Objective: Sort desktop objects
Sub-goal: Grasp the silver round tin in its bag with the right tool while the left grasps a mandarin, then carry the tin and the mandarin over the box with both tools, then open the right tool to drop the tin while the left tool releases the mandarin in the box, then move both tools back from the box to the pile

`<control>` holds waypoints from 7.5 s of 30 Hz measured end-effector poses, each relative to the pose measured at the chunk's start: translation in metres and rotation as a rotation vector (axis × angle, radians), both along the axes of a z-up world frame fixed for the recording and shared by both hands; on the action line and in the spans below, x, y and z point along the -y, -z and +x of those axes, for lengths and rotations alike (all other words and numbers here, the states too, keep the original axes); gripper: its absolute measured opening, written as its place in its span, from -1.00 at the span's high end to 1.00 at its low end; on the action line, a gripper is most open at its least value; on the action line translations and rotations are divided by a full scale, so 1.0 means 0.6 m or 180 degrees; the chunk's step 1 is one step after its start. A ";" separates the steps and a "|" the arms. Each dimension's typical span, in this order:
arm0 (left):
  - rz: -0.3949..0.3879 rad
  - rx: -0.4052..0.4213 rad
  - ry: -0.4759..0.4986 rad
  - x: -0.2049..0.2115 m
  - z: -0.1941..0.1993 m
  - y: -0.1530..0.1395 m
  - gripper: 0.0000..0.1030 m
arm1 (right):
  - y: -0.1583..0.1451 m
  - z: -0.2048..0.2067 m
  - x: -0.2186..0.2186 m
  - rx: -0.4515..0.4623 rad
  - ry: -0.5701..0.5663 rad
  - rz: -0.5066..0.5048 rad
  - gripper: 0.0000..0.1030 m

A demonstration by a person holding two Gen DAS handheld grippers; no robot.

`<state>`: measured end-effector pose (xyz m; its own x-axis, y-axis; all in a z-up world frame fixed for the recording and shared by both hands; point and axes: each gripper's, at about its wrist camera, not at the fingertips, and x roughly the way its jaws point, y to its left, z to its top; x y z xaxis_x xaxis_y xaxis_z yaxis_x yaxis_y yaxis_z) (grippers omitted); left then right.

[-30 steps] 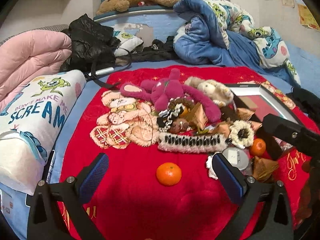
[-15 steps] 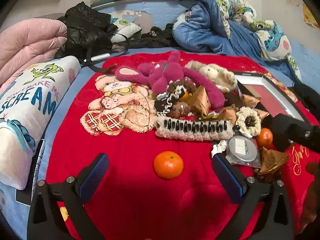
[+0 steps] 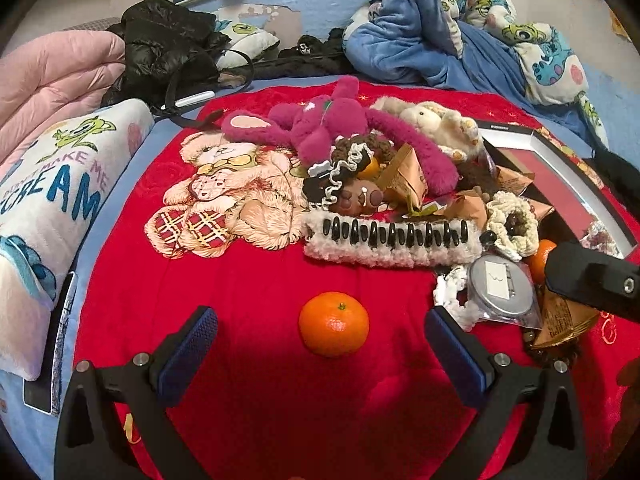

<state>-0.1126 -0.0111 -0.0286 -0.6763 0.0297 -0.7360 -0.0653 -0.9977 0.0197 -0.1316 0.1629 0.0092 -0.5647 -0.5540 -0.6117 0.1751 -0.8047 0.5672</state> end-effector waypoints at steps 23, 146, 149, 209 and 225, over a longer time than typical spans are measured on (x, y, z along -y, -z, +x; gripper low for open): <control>-0.0067 0.0248 -0.0030 -0.001 -0.039 0.037 -1.00 | 0.047 -0.029 -0.022 0.0386 0.0184 0.0026 -0.40; 0.0443 -0.0087 0.0922 -0.436 -0.118 -0.007 0.25 | 0.005 0.000 -0.392 -0.0390 0.1396 -0.0474 0.82; 0.0399 -0.0121 0.0969 -0.443 -0.121 -0.005 0.25 | 0.005 -0.025 -0.377 -0.0402 0.1348 -0.0165 0.82; 0.0222 -0.0530 0.1056 -0.455 -0.082 -0.026 -1.00 | -0.033 -0.012 -0.398 -0.0772 0.1069 -0.0496 -1.00; 0.0348 -0.0675 0.0994 -0.396 -0.042 -0.112 -1.00 | -0.030 0.031 -0.483 -0.0623 0.1687 -0.0963 -1.00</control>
<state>-0.1375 0.2263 0.0387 -0.7591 0.3287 -0.5619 -0.3720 -0.9274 -0.0400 -0.1130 0.4526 0.0274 -0.8948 -0.3009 -0.3299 -0.0794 -0.6199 0.7806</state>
